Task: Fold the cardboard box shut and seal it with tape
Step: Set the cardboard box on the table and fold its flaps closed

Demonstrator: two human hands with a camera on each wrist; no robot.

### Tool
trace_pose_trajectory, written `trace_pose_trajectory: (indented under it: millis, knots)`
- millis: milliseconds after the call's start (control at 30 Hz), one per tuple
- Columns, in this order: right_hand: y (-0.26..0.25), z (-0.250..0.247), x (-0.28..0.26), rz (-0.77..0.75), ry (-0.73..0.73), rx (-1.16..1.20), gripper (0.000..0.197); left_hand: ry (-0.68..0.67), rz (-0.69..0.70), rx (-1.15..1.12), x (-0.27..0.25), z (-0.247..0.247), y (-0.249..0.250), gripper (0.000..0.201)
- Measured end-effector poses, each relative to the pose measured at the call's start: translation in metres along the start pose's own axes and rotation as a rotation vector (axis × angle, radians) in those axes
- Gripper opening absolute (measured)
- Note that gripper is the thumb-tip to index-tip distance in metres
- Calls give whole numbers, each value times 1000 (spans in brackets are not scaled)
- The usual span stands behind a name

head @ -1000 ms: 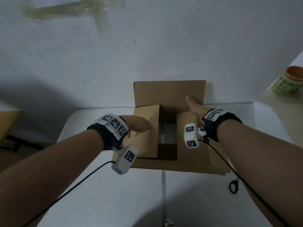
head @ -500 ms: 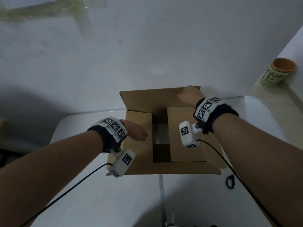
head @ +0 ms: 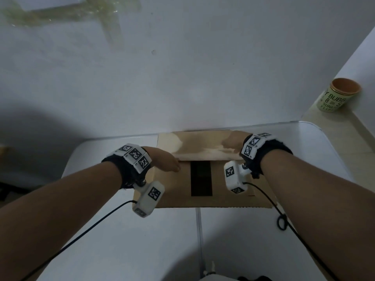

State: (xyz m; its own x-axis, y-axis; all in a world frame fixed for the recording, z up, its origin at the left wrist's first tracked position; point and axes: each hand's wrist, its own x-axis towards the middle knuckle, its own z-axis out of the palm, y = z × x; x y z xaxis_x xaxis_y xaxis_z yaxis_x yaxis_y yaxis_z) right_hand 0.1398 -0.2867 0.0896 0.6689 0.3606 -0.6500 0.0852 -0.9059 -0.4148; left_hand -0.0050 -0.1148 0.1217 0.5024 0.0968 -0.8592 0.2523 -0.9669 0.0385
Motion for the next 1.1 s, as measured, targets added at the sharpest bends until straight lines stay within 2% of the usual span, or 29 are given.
trace_pose_trajectory:
  millis: [133, 233, 300, 367, 433, 500, 567, 633, 667, 767, 900, 967, 1033, 1100]
  knots:
    - [-5, -9, -12, 63, -120, 139, 64, 48, 40, 21, -10, 4, 1, 47]
    - [-5, -7, -22, 50, -98, 210, 68, 111, 114, -55, -15, 12, 2, 56]
    - [0, -1, -24, 41, -78, 253, 68, 55, 217, -105, -23, 20, 5, 74]
    - [5, 3, -24, 52, -81, 299, 69, -56, 252, -22, -31, 30, 10, 86]
    - [10, 4, -25, 66, -86, 331, 71, -115, 237, 61, -35, 41, 15, 91]
    - [15, 4, -29, 50, -86, 341, 71, -102, 257, 67, -40, 48, 18, 81]
    - [18, 3, -33, 34, -88, 329, 72, -8, 285, 12, -43, 46, 14, 48]
    - [18, -4, -38, 45, -98, 273, 75, 184, 240, -7, -43, 35, 6, 19]
    - [16, -10, -42, 45, -113, 224, 76, 267, 205, -2, -40, 30, 1, 17]
    - [5, -29, -51, 1, -119, 85, 69, 462, 85, -28, -11, 24, -12, 33]
    - [6, -21, -50, -89, 110, -98, 52, 643, -16, -266, 42, 54, -15, 49]
    - [23, -3, -39, -133, 197, -115, 45, 738, 1, -313, 60, 70, -14, 56]
    - [43, 18, -23, -151, 278, -81, 43, 746, 33, -297, 73, 80, -15, 57]
    - [56, 37, -11, -128, 284, -73, 46, 725, 47, -281, 82, 87, -17, 53]
